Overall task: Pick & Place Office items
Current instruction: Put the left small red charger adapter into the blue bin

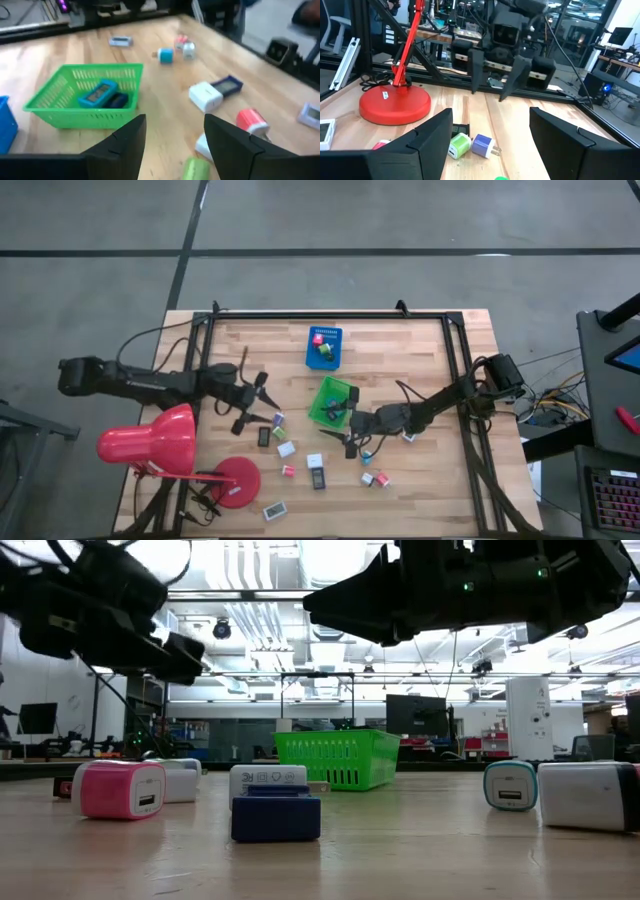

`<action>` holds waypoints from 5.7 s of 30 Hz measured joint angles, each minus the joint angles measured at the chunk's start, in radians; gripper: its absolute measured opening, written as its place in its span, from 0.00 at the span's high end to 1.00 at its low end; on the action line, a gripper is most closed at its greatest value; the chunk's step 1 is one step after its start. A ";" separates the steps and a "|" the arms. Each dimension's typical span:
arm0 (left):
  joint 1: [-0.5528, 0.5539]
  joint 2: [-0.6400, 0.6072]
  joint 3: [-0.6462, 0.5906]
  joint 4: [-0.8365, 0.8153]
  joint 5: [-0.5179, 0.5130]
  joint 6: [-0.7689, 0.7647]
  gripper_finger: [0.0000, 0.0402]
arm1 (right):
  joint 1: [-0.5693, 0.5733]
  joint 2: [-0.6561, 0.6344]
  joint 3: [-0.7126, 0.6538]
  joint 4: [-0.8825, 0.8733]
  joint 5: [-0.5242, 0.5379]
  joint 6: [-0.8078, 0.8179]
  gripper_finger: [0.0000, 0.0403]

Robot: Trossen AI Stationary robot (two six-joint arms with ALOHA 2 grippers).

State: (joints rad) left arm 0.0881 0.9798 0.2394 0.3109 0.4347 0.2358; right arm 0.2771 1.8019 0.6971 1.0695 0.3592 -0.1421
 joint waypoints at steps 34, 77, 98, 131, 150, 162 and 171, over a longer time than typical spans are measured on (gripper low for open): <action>-0.456 0.557 0.536 -0.456 -0.158 -0.218 0.14 | 0.044 -0.125 -0.031 -0.263 0.008 0.011 0.36; -0.595 0.824 0.739 -0.623 -0.461 -0.453 0.21 | 0.111 -0.153 -0.080 -0.249 0.116 0.008 0.36; -0.599 0.824 0.707 -0.616 -0.521 -0.507 0.50 | 0.111 -0.153 -0.080 -0.249 0.116 0.008 0.36; -0.599 0.779 0.646 -0.429 -0.529 -0.286 0.67 | 0.111 -0.153 -0.081 -0.243 0.116 0.004 0.36; -0.405 0.455 0.180 0.333 -0.525 -0.115 0.67 | 0.111 -0.153 -0.082 -0.225 0.112 -0.012 0.36; -0.192 0.443 0.133 0.568 -0.431 0.012 0.67 | 0.111 -0.153 -0.094 -0.139 0.104 -0.034 0.36; 0.031 0.443 0.139 0.625 -0.235 0.012 0.67 | 0.106 -0.153 -0.183 0.115 0.021 -0.087 0.36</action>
State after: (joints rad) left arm 0.1193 1.4223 0.3782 0.9360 0.1997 0.2475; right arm 0.3829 1.6489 0.5138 1.1847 0.3801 -0.2287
